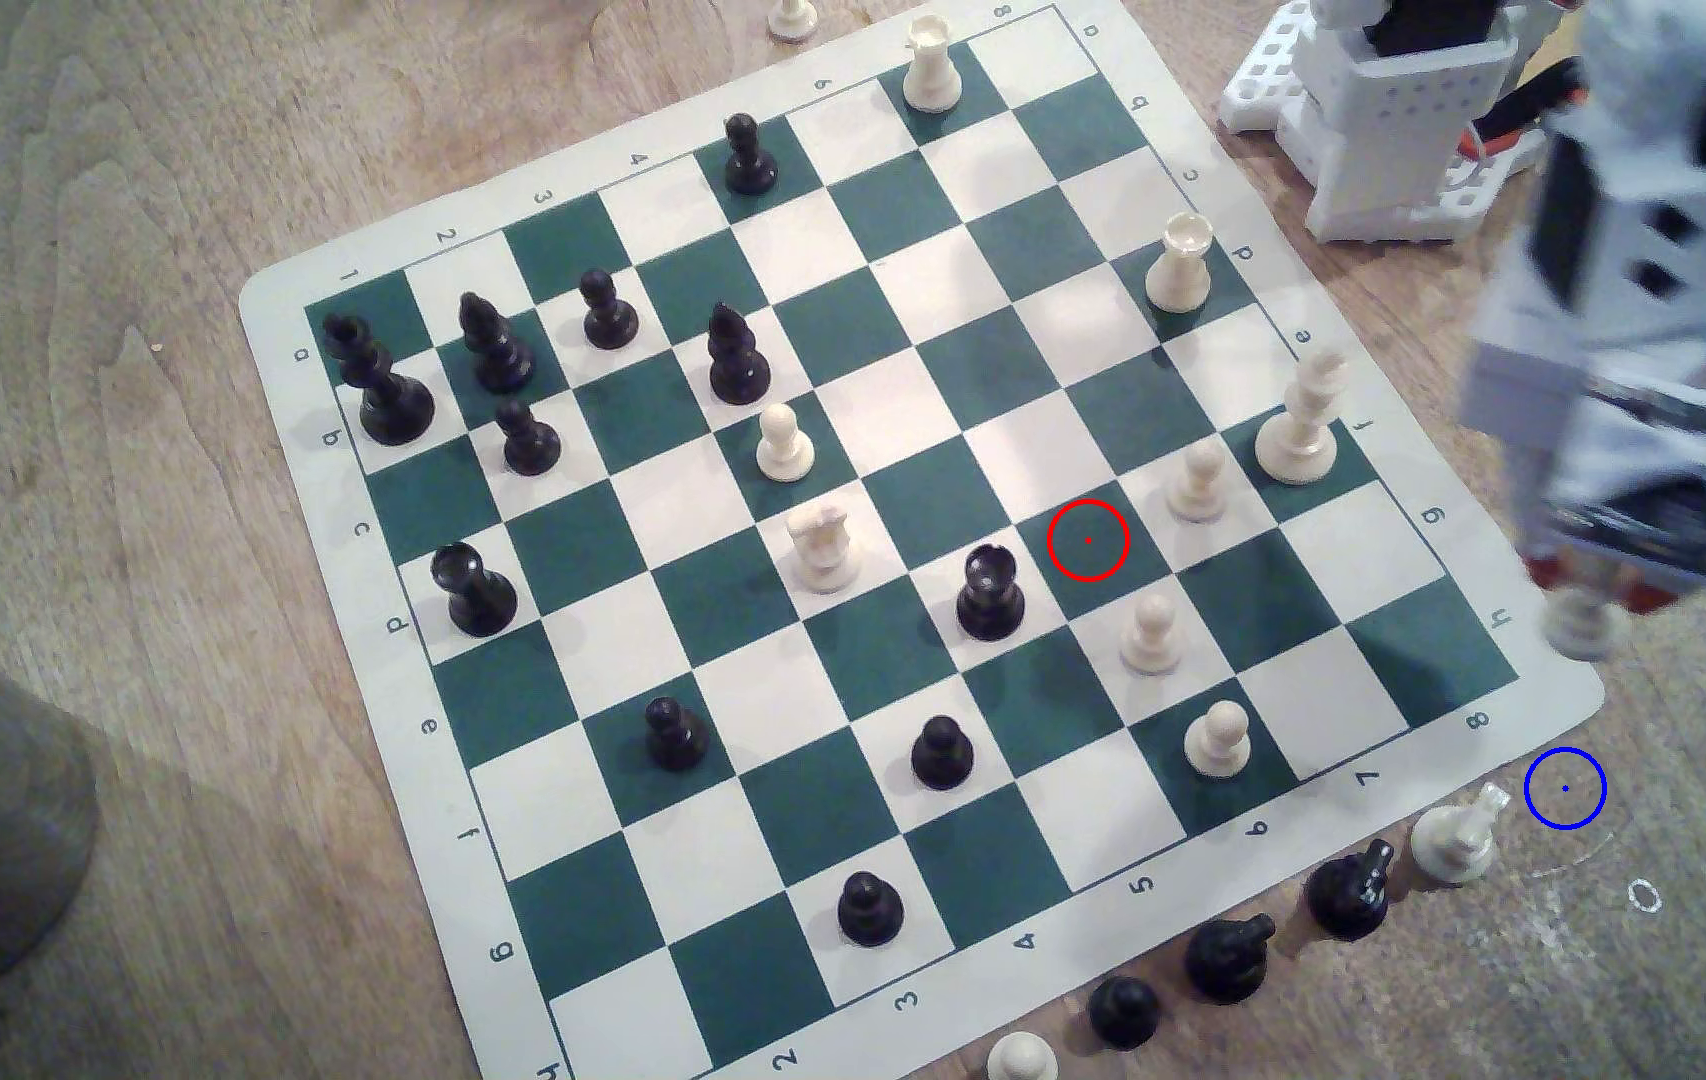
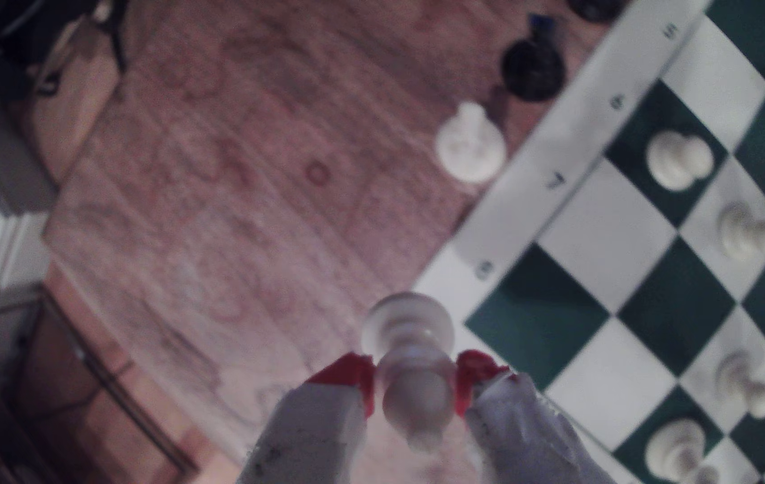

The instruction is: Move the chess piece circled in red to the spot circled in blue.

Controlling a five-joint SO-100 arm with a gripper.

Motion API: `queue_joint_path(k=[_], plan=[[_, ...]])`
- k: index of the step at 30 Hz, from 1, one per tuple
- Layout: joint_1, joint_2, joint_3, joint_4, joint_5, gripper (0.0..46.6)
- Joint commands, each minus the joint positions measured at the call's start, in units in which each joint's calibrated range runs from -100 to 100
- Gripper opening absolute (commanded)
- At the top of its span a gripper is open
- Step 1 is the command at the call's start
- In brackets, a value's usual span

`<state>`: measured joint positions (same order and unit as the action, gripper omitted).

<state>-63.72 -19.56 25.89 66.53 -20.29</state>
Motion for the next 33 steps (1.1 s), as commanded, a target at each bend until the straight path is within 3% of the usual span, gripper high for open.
queue_joint_path(k=[1,14,33], plan=[[-1.24,6.92,-10.3,-3.14,0.39,0.3],[0.4,25.34,-21.72,-1.75,1.71,0.3],[-0.23,29.92,-23.26,-1.1,1.81,0.5]])
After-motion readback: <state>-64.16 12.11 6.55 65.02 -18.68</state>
